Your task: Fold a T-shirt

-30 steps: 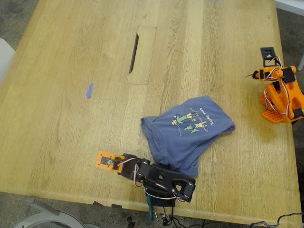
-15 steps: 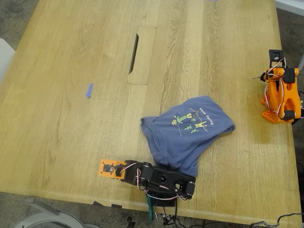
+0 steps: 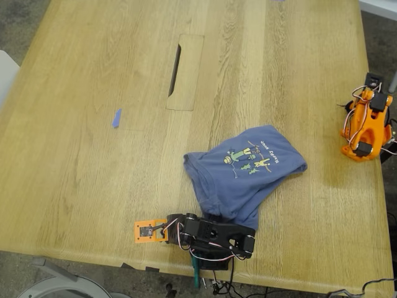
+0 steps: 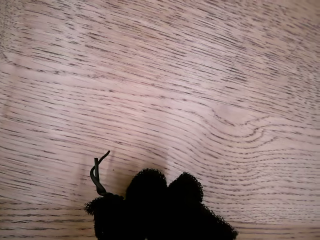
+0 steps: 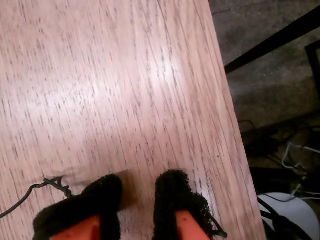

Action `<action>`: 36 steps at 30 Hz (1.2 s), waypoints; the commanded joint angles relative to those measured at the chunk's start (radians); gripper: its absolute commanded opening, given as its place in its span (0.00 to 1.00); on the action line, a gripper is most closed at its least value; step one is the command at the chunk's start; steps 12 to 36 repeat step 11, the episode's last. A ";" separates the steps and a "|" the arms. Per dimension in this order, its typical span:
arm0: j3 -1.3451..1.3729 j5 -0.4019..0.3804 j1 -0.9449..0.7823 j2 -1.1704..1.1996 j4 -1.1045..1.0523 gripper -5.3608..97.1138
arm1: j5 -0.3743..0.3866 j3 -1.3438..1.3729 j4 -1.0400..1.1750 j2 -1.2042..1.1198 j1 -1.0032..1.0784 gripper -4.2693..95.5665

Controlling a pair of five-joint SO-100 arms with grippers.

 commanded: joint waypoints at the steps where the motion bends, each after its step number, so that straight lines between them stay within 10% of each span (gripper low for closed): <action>1: -0.017 -0.052 -0.014 0.110 0.048 0.05 | 0.000 0.049 -0.034 0.002 0.075 0.17; 36: -0.017 -0.021 -0.040 0.110 0.052 0.05 | 0.025 0.152 -0.075 0.000 0.261 0.20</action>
